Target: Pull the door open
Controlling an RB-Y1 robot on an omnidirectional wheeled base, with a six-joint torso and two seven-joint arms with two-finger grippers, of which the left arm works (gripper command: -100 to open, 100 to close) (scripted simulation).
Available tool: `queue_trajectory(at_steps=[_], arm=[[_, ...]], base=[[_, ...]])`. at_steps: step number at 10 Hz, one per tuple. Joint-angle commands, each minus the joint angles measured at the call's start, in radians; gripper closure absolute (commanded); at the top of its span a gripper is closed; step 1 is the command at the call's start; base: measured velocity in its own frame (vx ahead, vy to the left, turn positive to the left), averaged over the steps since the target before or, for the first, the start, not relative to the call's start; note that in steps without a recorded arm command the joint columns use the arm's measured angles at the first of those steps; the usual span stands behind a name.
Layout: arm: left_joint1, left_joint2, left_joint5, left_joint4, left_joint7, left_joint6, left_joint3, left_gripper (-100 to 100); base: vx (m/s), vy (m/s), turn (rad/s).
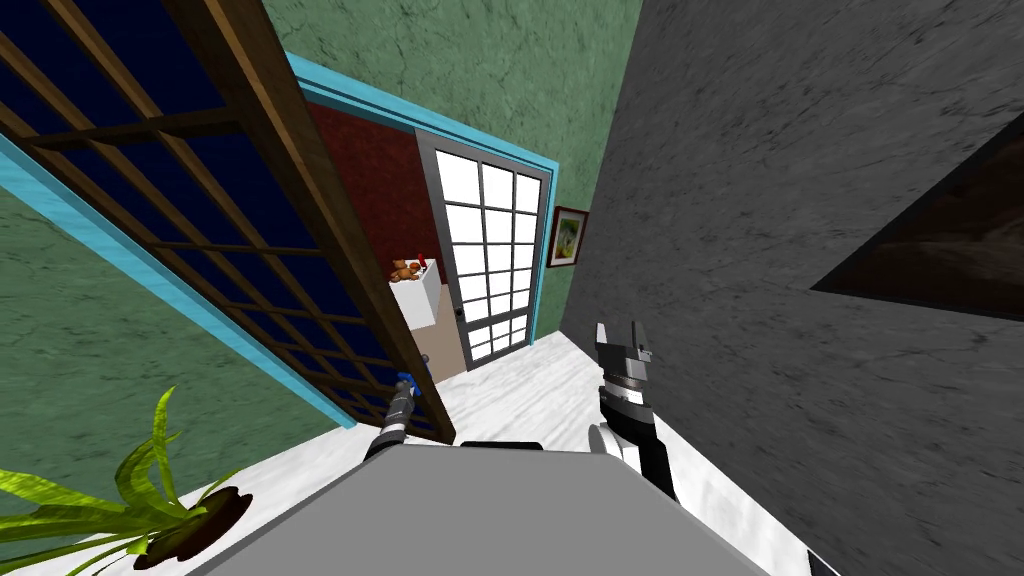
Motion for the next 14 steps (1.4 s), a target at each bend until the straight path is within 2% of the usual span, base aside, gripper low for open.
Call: queue_trajectory(at_steps=[1, 2, 3, 6, 8, 10, 11, 12, 14], arm=[[0.008, 0.021, 0.015, 0.008, 0.043, 0.02, 0.003, 100], [0.008, 0.021, 0.015, 0.008, 0.043, 0.02, 0.003, 100], [0.003, 0.024, 0.022, 0.007, 0.083, 0.019, -0.01, 100], [0.003, 0.024, 0.022, 0.007, 0.083, 0.019, -0.01, 100], [-0.007, 0.031, 0.037, 0.006, 0.153, 0.016, -0.035, 100], [-0.007, 0.031, 0.037, 0.006, 0.164, 0.016, -0.035, 100], [-0.012, 0.034, 0.044, 0.006, 0.205, 0.014, -0.048, 100], [-0.012, 0.034, 0.044, 0.006, 0.205, 0.014, -0.048, 100], [-0.022, 0.042, 0.059, 0.005, 0.271, 0.011, -0.076, 100]], base=[[-0.035, 0.022, -0.052], [-0.042, 0.021, -0.045], [-0.068, 0.025, -0.07], [-0.022, 0.02, -0.021], [-0.067, 0.039, -0.084], [-0.054, 0.032, -0.04], [-0.031, 0.014, -0.04], [-0.029, 0.023, -0.039], [-0.082, 0.044, -0.094]])
